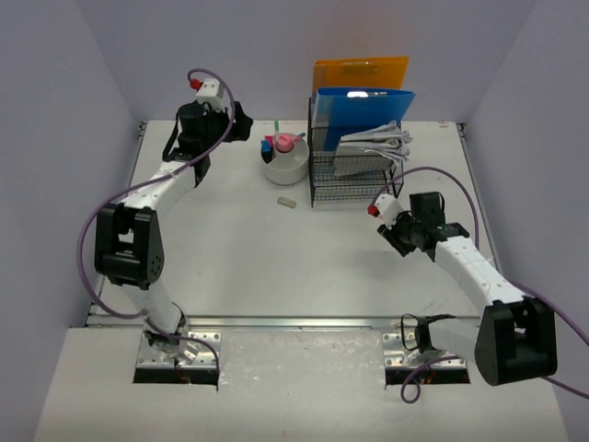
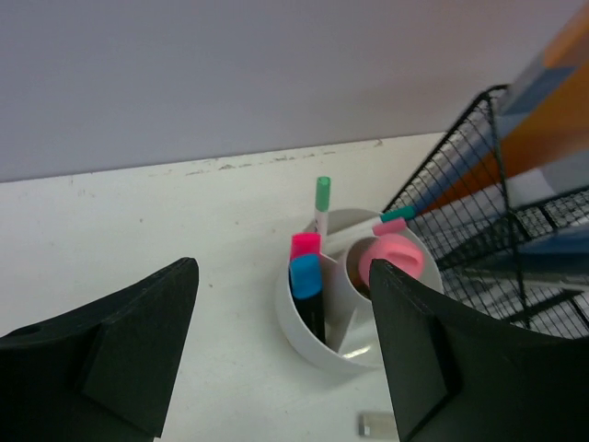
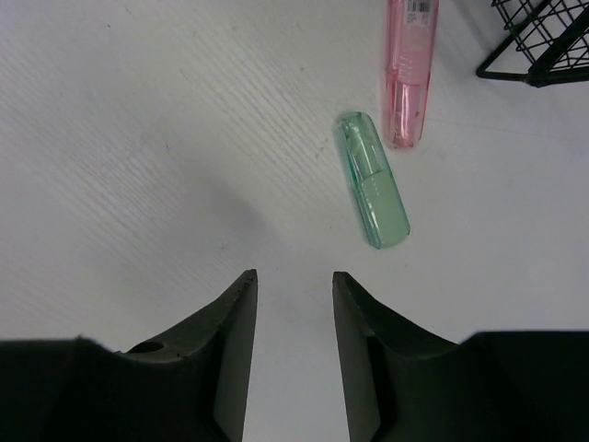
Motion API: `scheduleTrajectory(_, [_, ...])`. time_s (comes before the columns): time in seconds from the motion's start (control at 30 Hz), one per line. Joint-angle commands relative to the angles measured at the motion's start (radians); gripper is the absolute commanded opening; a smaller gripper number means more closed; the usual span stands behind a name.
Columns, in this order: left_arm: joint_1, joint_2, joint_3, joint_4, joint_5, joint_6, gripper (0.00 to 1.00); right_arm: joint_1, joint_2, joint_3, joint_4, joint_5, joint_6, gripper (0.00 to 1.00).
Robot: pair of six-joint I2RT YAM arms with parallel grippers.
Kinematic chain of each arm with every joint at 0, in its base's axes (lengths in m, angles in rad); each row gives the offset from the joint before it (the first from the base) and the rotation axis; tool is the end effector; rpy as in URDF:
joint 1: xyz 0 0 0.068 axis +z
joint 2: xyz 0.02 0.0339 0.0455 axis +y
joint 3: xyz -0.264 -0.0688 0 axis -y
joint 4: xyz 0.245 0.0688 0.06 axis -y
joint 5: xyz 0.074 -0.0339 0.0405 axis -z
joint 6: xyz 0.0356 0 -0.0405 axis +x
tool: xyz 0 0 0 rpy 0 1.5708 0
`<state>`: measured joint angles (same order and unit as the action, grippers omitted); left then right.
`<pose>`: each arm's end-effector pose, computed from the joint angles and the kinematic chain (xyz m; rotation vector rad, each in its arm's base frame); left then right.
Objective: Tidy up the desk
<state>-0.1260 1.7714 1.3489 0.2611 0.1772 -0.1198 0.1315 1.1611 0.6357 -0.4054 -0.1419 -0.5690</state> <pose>0.4241 -0.0600 0.3089 0.1365 1.7359 -0.3341 0.2196 0.0341 0.1971 -0.9086 2.3164 -0.0063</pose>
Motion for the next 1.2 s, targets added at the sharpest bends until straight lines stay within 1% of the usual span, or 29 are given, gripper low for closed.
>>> scheduleTrajectory(0.0, [-0.007, -0.191, -0.128, 0.007, 0.101, 0.045, 0.73, -0.063, 0.107, 0.024, 0.102, -0.035, -0.106, 0.41])
scheduleTrajectory(0.07, [-0.007, -0.254, -0.185, -0.013, 0.121, 0.044, 0.73, -0.111, 0.16, 0.047, 0.116, -0.07, -0.116, 0.44])
scheduleTrajectory(0.1, [-0.007, -0.288, -0.233, -0.026, 0.137, 0.038, 0.73, -0.137, 0.187, 0.065, 0.113, -0.114, -0.119, 0.47])
scheduleTrajectory(0.27, [-0.007, -0.428, -0.331, -0.086, 0.178, 0.007, 0.75, -0.221, 0.275, 0.121, 0.132, -0.209, -0.164, 0.6])
scheduleTrajectory(0.4, [-0.006, -0.456, -0.354, -0.143, 0.194, -0.008, 0.75, -0.227, 0.339, 0.142, 0.127, -0.267, -0.203, 0.61])
scheduleTrajectory(0.6, [-0.007, -0.475, -0.354, -0.16, 0.192, -0.014, 0.75, -0.227, 0.438, 0.168, 0.086, -0.32, -0.236, 0.58])
scheduleTrajectory(0.7, [-0.006, -0.478, -0.346, -0.163, 0.194, -0.014, 0.75, -0.231, 0.463, 0.149, 0.085, -0.344, -0.269, 0.57])
scheduleTrajectory(0.77, [-0.006, -0.48, -0.344, -0.166, 0.197, -0.016, 0.76, -0.233, 0.467, 0.141, 0.086, -0.344, -0.292, 0.55])
scheduleTrajectory(0.8, [-0.006, -0.48, -0.342, -0.171, 0.201, -0.017, 0.76, -0.234, 0.47, 0.14, 0.078, -0.344, -0.305, 0.53])
scheduleTrajectory(0.87, [-0.006, -0.486, -0.343, -0.181, 0.211, -0.021, 0.76, -0.239, 0.461, 0.14, 0.046, -0.356, -0.328, 0.39])
scheduleTrajectory(0.9, [-0.006, -0.491, -0.346, -0.181, 0.214, -0.023, 0.76, -0.239, 0.452, 0.137, 0.02, -0.363, -0.337, 0.35])
scheduleTrajectory(0.97, [-0.006, -0.502, -0.357, -0.181, 0.221, -0.026, 0.76, -0.239, 0.407, 0.118, -0.042, -0.381, -0.361, 0.32])
scheduleTrajectory(1.07, [-0.007, -0.512, -0.369, -0.179, 0.225, -0.026, 0.76, -0.239, 0.334, 0.07, -0.064, -0.39, -0.385, 0.31])
scheduleTrajectory(1.17, [-0.006, -0.521, -0.377, -0.181, 0.237, -0.031, 0.76, -0.239, 0.284, 0.043, -0.089, -0.383, -0.392, 0.23])
